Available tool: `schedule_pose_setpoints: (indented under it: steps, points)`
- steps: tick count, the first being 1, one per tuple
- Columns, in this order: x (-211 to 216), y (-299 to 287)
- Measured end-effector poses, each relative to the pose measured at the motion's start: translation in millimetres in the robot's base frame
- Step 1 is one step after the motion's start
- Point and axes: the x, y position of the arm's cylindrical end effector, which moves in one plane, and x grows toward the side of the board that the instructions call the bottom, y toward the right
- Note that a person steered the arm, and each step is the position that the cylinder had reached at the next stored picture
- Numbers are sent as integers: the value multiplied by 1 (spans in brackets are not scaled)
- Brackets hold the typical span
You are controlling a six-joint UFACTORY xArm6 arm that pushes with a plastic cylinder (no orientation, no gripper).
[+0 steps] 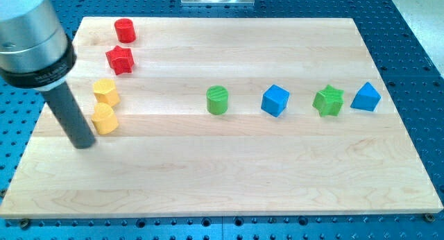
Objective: Place the heart bottom left to the green circle
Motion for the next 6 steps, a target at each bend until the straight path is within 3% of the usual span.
schedule_pose_setpoints:
  steps: [2, 3, 5, 6]
  points:
    - [-41, 20]
    - [-47, 64]
    - [-3, 188]
    - [-16, 290]
